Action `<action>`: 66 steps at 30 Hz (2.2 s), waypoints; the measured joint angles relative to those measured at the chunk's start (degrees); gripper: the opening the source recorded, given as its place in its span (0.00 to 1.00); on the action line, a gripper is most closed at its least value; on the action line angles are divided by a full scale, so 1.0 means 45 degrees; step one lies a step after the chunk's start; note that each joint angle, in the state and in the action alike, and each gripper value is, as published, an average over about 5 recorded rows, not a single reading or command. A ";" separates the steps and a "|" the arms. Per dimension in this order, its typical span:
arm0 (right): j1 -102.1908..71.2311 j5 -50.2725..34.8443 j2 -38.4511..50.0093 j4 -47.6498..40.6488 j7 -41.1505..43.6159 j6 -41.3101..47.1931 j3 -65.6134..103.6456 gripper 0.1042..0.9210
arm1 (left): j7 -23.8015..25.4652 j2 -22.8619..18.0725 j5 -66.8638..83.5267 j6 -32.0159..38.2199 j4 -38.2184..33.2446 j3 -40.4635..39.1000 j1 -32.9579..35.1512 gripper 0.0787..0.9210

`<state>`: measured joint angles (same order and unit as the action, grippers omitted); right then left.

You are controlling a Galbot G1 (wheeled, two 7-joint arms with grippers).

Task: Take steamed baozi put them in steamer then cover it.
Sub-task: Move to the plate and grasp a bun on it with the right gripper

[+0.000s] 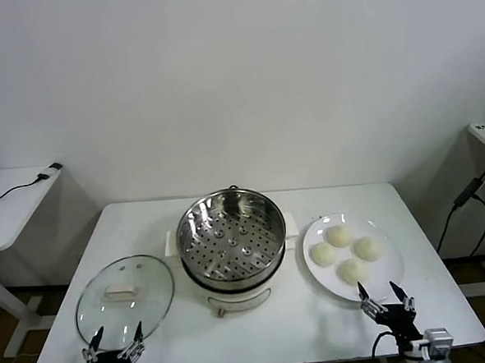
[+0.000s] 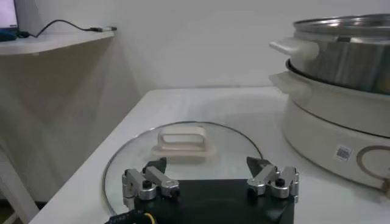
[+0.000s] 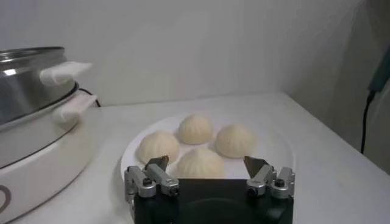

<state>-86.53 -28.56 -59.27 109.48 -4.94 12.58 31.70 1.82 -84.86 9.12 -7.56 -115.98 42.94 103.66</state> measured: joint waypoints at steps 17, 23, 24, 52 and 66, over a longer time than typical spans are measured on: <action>1.2455 0.1419 0.5276 -0.5771 0.7695 -0.0113 -0.9714 0.88 | 0.0009 0.0074 -0.0060 0.0236 -0.0339 -0.0157 0.0169 0.88; 1.7534 0.1900 0.5002 -0.8702 1.1819 -0.1827 -1.4807 0.88 | -0.0006 0.0032 -0.0057 0.0367 -0.0291 -0.0198 0.0216 0.88; 1.8362 0.1974 0.4858 -0.9087 1.2373 -0.2029 -1.5639 0.88 | -0.0009 0.0024 -0.0055 0.0396 -0.0270 -0.0205 0.0228 0.88; 2.3711 0.2876 0.0732 -1.4137 1.5424 -0.1720 -2.3942 0.88 | 0.0009 -0.0194 -0.0222 0.0519 -0.0475 -0.0108 0.0552 0.88; 2.2515 0.3369 -0.0123 -1.5414 1.4653 -0.1019 -2.3302 0.88 | 0.0027 -0.0250 -0.0370 0.0580 -0.0401 -0.0189 0.0572 0.88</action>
<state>14.79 -13.40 -59.82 40.12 61.00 8.00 -73.16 1.94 -85.99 7.45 -4.95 -117.78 42.09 106.23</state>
